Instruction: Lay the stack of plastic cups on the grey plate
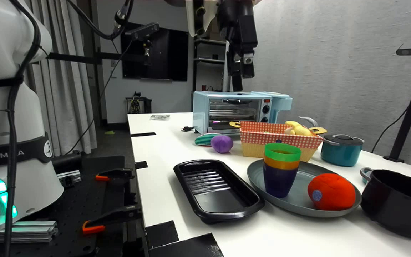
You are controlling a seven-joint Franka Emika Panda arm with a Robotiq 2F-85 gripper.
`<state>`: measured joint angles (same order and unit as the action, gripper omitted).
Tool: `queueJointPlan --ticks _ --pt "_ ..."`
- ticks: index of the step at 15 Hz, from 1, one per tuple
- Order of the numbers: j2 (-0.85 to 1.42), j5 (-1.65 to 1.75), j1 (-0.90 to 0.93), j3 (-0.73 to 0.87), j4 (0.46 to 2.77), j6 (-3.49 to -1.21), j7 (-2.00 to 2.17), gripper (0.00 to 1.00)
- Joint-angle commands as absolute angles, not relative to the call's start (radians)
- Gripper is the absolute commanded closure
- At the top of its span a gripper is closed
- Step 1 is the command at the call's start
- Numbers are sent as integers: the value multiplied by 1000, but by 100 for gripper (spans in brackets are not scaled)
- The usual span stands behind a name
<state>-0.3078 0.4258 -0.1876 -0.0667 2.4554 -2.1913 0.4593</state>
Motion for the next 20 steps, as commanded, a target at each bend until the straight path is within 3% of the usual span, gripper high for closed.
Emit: queueJointPlan --ticks 1,20 --pt "-308 429 -174 -54 2453 -2187 461 0" --pt "-61 434 -196 62 2330 -2292 730 0"
